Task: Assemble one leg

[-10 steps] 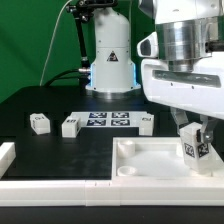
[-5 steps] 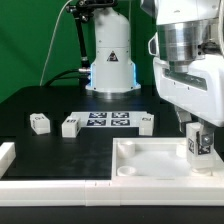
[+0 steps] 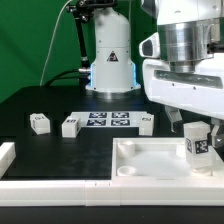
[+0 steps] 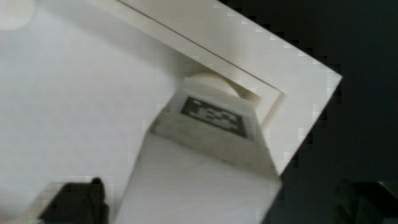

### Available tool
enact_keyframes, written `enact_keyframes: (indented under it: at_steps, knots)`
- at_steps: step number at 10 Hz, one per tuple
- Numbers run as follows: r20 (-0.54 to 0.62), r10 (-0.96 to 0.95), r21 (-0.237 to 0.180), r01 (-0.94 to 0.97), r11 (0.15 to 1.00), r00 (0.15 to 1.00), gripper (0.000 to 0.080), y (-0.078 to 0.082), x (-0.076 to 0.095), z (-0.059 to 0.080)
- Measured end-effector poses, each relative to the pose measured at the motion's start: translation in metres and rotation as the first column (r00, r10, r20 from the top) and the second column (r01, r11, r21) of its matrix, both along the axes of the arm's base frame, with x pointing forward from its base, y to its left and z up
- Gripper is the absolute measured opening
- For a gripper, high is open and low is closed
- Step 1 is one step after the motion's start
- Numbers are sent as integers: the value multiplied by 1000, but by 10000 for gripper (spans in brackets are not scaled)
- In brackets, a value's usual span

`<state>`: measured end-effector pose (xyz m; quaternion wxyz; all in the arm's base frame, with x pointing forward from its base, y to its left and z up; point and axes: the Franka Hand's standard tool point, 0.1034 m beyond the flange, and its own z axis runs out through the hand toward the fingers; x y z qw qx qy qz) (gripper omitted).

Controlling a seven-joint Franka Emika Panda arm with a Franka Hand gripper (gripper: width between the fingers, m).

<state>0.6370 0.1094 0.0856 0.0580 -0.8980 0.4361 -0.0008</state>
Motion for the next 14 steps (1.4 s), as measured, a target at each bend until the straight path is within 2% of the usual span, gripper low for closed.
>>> enact_keyframes:
  at_steps: [2,5,8,10,12,13,14]
  knots:
    - [19,199,-13,-198,980,980,649,0,0,0]
    - [39,458,-38,-457,889,888,649,3,0,0]
    - [55,699,-70,-695,715,713,649,5,-1,-1]
    - [57,836,-96,-831,548,545,649,1,-2,-2]
    - [57,835,-95,-830,550,547,390,1,-2,-2]
    - [57,834,-95,-829,551,548,390,1,-2,-2]
    - [57,818,-91,-813,576,573,290,1,-2,-2]
